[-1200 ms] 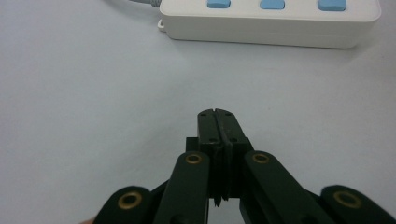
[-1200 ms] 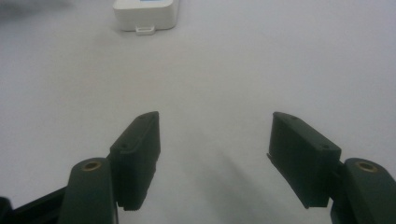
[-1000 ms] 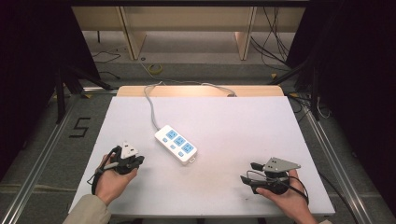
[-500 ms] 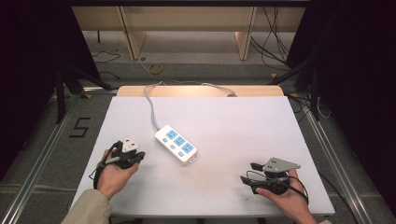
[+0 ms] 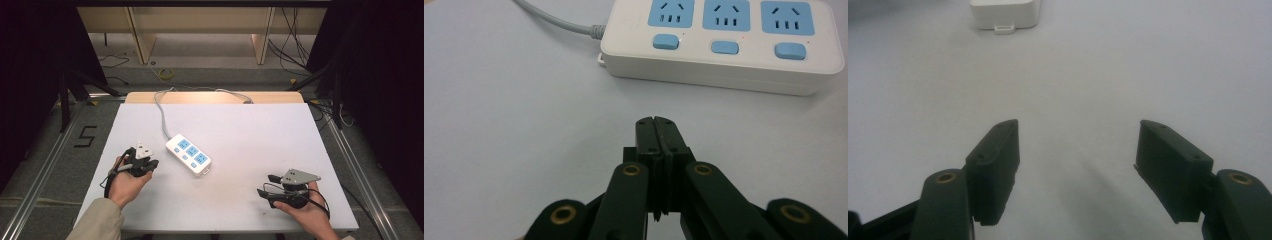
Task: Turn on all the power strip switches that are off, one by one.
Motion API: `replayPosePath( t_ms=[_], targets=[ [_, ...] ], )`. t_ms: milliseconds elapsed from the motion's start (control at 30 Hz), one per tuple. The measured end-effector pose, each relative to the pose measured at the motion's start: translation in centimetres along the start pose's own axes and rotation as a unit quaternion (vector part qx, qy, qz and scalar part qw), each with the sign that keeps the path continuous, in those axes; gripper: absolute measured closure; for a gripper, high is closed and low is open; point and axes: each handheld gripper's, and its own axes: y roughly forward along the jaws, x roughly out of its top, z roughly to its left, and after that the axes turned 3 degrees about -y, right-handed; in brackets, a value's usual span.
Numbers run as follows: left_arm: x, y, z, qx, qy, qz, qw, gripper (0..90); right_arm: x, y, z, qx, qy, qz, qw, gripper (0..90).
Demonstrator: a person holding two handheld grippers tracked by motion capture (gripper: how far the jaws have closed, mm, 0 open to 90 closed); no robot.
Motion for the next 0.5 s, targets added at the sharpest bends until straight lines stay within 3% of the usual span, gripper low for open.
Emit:
replayPosePath(
  t_ms=[500],
  targets=[
    [1.2,0.5,0.1,0.001,0.004,-0.002,1.0000,89.9,0.0,0.0,0.0,0.000,0.002,-0.002,1.0000,34.7]
  ],
)
